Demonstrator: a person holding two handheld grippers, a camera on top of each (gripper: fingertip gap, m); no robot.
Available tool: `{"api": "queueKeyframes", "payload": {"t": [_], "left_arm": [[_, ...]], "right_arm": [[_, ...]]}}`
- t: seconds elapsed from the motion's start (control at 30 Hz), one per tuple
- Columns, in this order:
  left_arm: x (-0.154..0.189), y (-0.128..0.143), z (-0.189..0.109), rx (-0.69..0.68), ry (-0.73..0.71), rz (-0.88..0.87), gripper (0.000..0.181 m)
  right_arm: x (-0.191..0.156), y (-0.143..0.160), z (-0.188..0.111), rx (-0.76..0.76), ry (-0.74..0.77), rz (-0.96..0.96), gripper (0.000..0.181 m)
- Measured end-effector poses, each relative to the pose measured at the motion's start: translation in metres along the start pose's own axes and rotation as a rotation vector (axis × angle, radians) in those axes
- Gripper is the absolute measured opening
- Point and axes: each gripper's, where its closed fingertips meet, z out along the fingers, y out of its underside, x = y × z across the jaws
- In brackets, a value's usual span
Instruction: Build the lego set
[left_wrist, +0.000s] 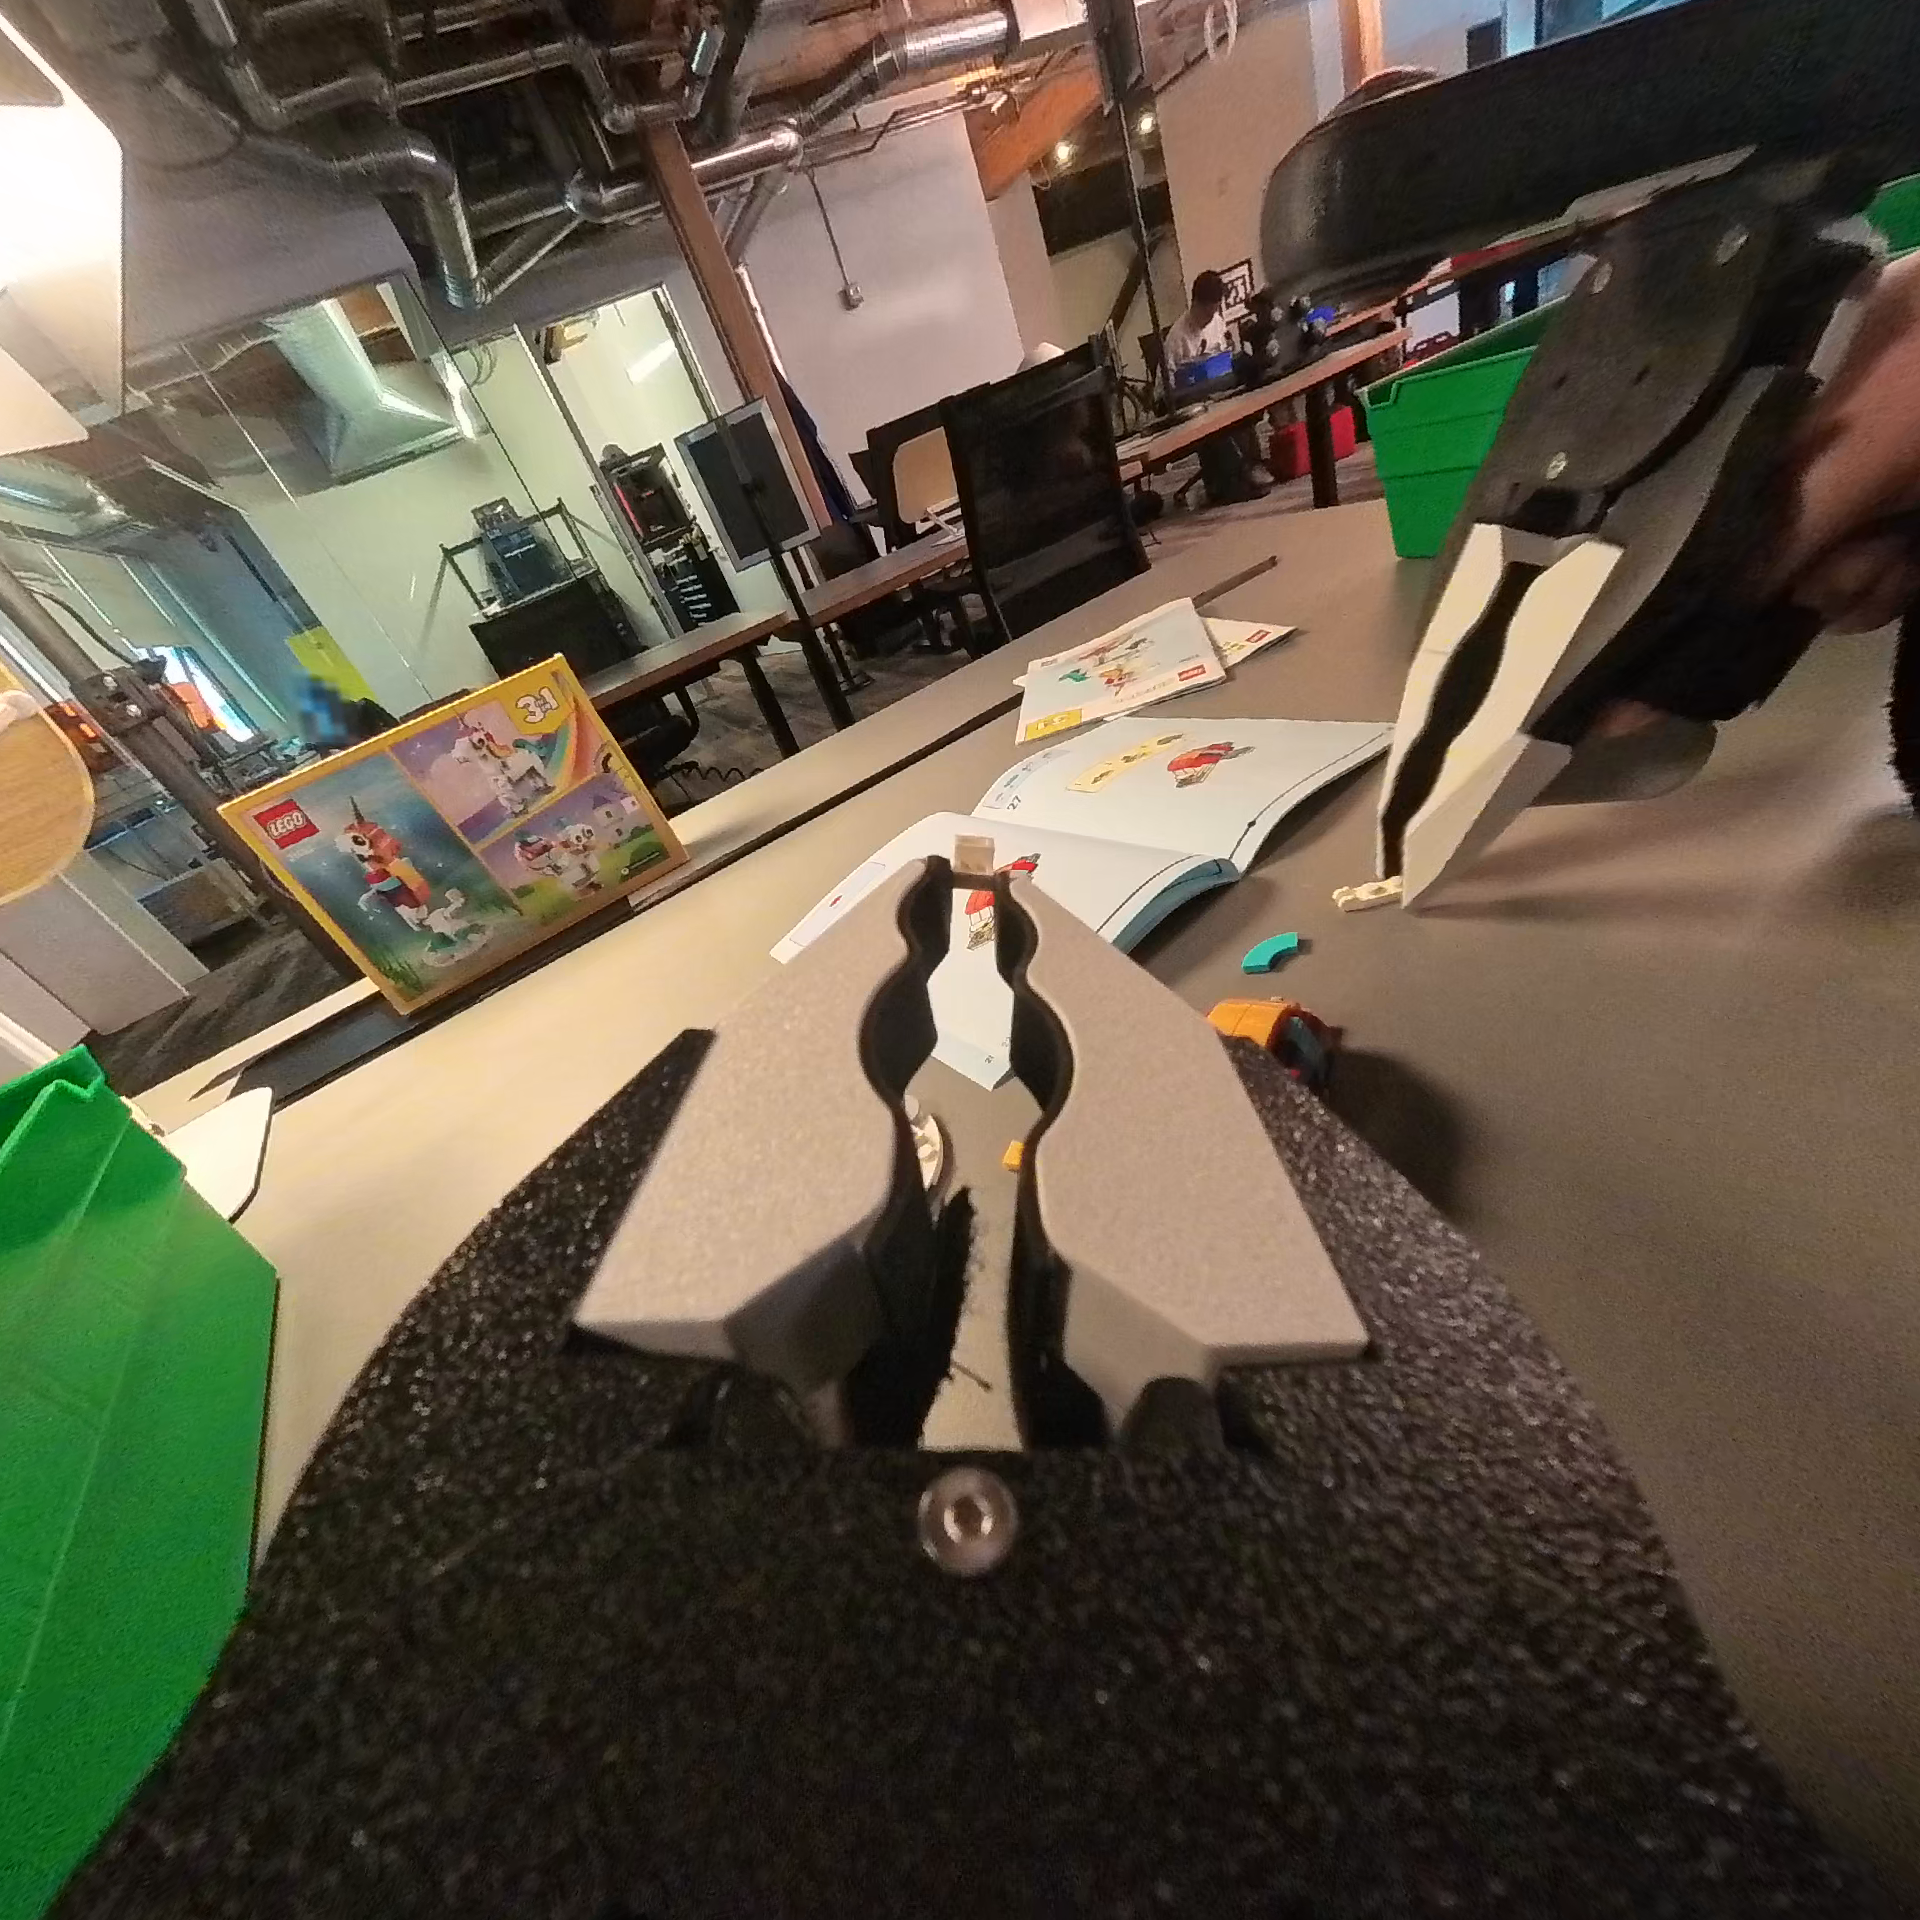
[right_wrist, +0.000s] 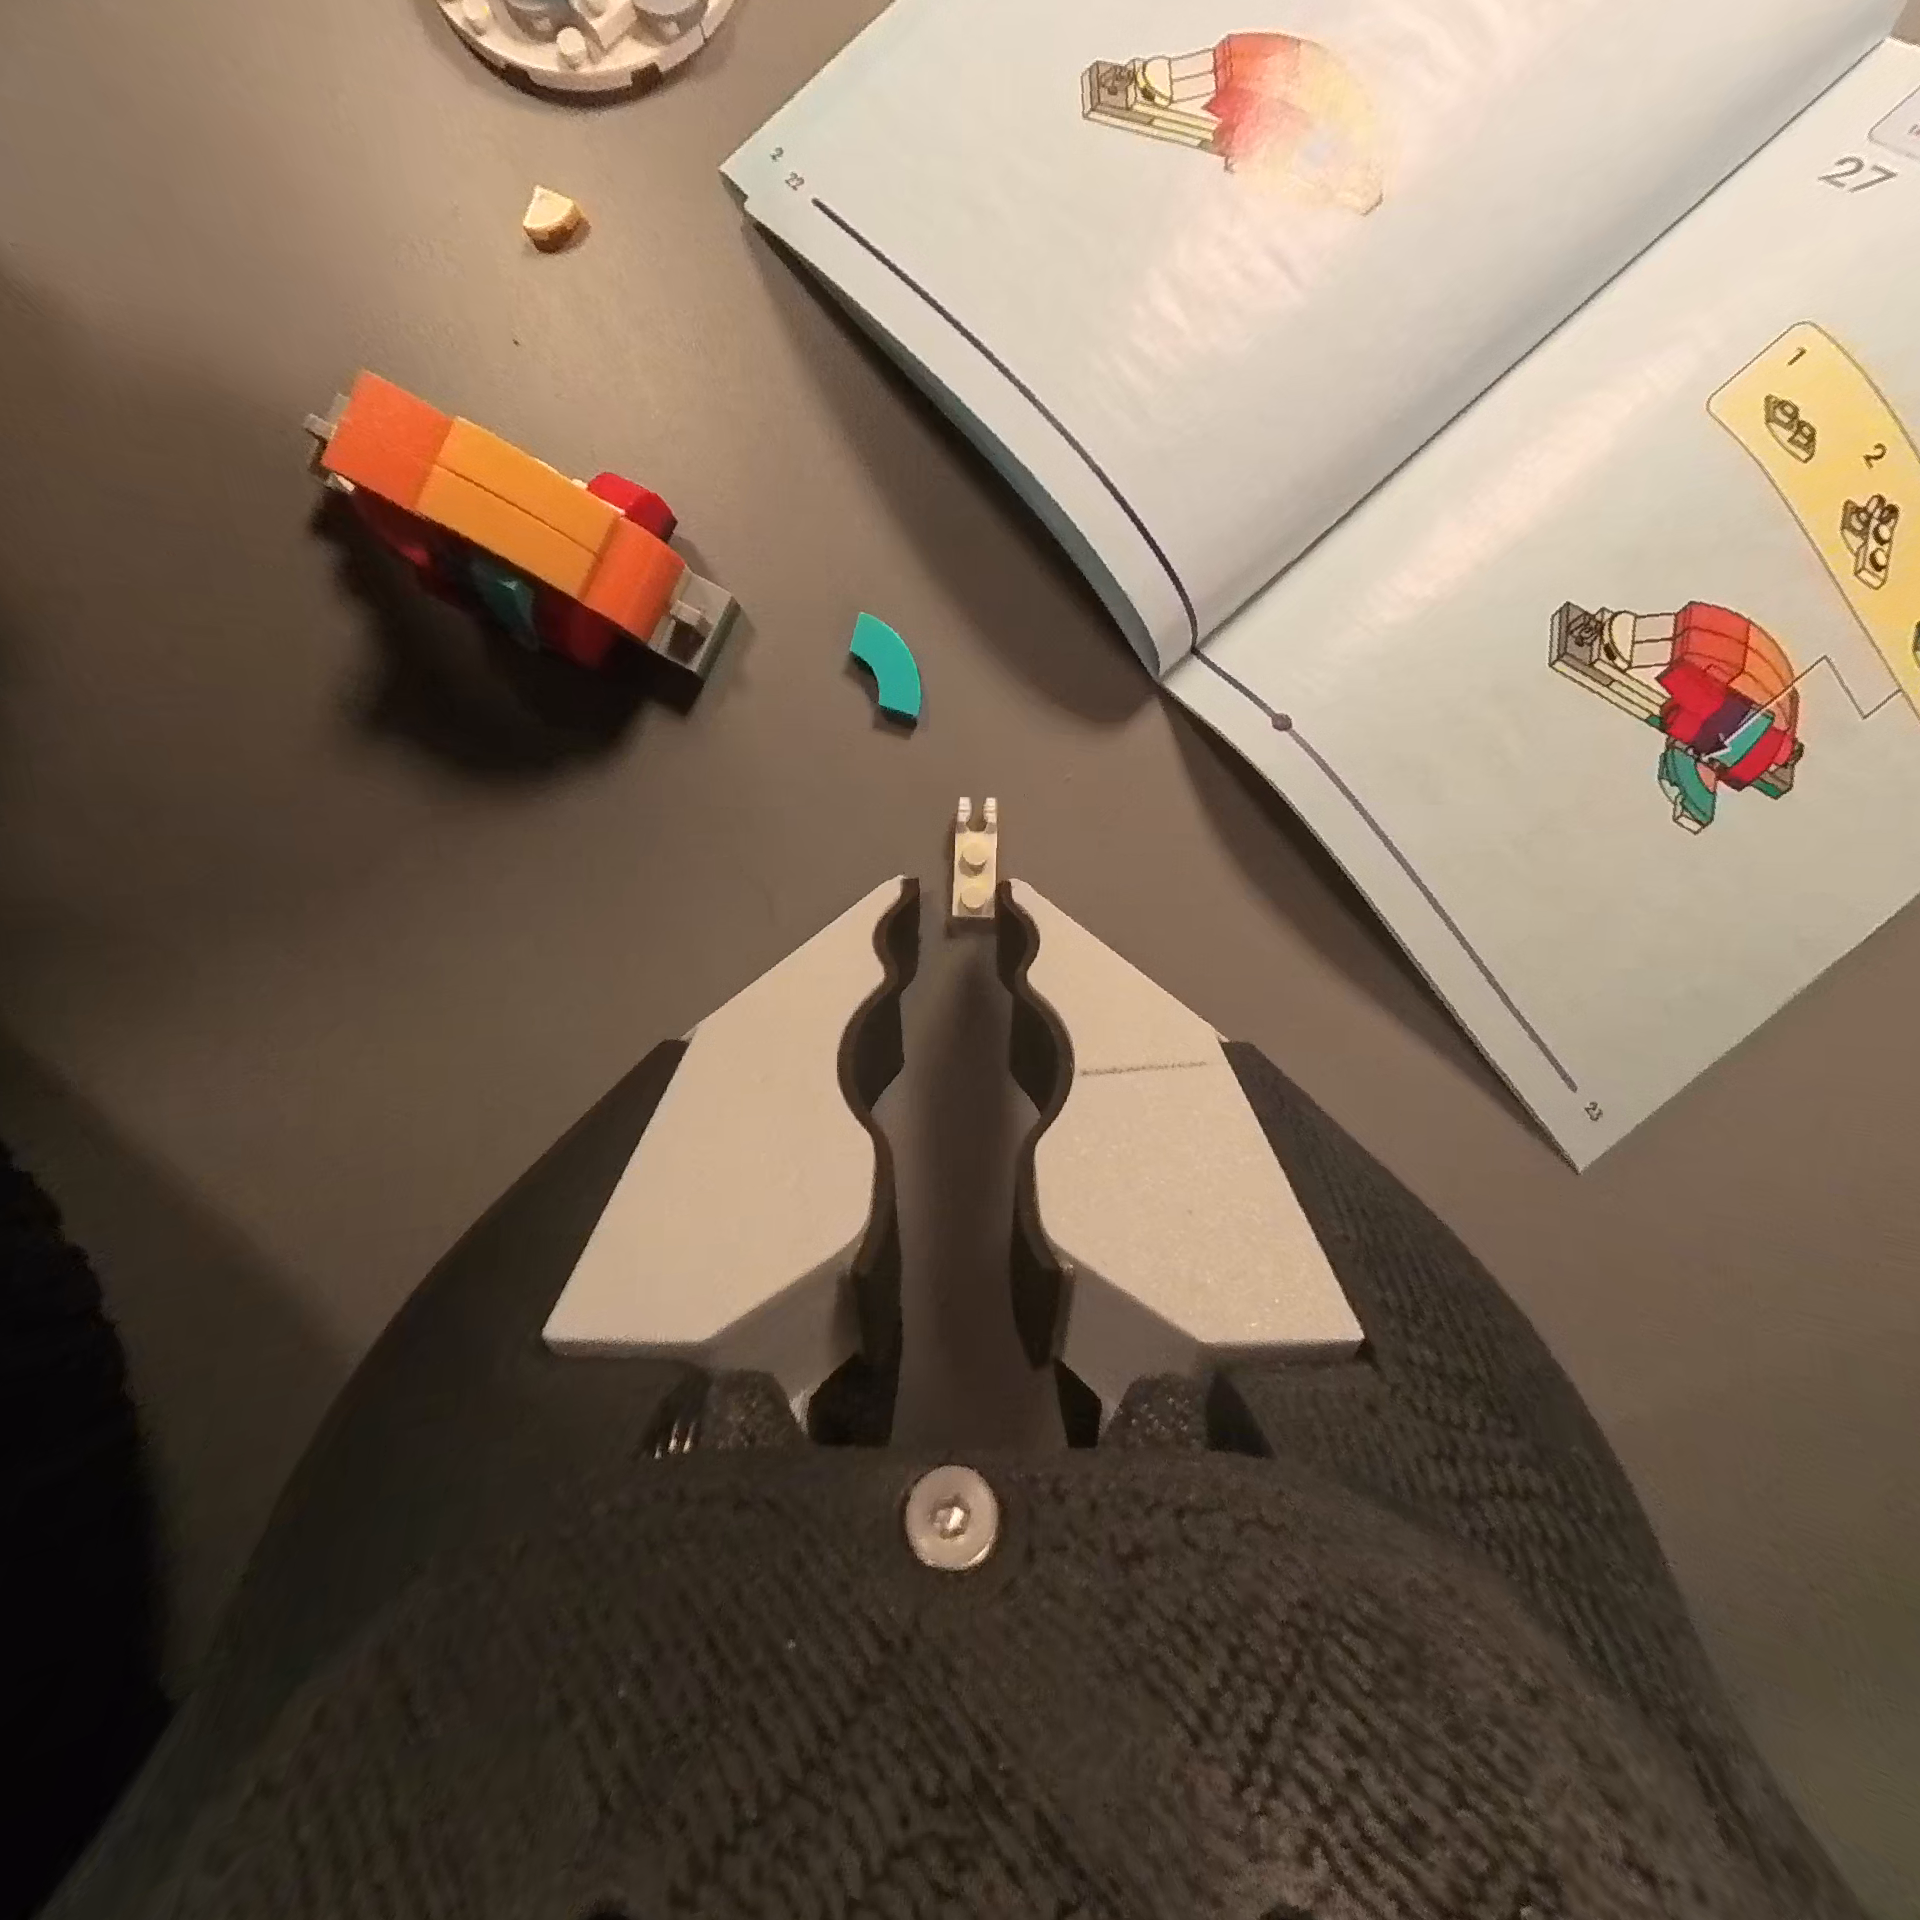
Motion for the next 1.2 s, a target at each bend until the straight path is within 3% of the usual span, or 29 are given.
{"api": "queueKeyframes", "payload": {"t": [1.2], "left_arm": [[0.0047,0.0028,0.0008,-0.002,0.017,-0.014,0.005]], "right_arm": [[0.0047,-0.0016,0.0014,0.053,0.006,0.033,0.006]]}}
